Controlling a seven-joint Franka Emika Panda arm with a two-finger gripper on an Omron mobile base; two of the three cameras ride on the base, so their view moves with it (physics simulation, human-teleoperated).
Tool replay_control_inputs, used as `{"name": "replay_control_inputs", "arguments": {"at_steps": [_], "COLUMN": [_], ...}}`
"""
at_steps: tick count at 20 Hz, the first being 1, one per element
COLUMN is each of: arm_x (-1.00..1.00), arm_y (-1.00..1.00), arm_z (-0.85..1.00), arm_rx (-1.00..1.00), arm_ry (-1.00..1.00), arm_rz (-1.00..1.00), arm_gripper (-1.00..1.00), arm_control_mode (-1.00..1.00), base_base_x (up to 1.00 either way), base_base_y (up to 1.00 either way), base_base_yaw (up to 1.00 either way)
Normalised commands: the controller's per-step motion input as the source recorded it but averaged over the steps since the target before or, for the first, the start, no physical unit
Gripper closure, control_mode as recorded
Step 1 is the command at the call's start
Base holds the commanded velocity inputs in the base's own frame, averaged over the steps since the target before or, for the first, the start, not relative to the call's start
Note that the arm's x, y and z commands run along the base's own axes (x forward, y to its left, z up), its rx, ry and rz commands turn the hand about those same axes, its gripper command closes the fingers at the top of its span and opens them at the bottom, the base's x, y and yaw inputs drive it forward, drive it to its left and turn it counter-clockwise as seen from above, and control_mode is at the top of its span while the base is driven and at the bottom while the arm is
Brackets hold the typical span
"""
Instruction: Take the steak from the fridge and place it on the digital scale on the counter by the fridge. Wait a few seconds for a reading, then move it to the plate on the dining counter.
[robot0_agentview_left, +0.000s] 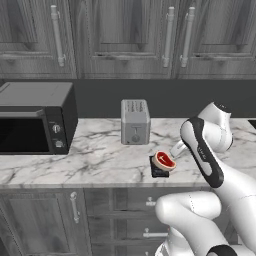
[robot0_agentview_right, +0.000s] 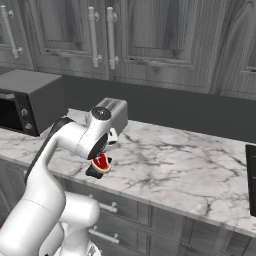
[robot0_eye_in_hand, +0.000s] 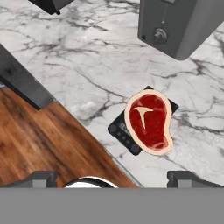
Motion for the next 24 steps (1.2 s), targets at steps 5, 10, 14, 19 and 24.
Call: {"name": "replay_control_inputs", "arguments": {"at_steps": [5, 10, 14, 19, 24], "arm_x": [0.0, 0.0, 0.0, 0.0, 0.0], "arm_y": [0.0, 0.0, 0.0, 0.0, 0.0], "arm_z": [0.0, 0.0, 0.0, 0.0, 0.0], "arm_rx": [0.0, 0.0, 0.0, 0.0, 0.0], "arm_ry": [0.0, 0.0, 0.0, 0.0, 0.02], "arm_rz": [0.0, 0.0, 0.0, 0.0, 0.0], "arm_gripper": [-1.0, -1.0, -1.0, -1.0, -1.0], "arm_control_mode": [-1.0, -1.0, -1.0, -1.0, -1.0], "base_base_x": [0.0, 0.0, 0.0, 0.0, 0.0], "base_base_y": [0.0, 0.0, 0.0, 0.0, 0.0], "base_base_yaw": [0.0, 0.0, 0.0, 0.0, 0.0]}}
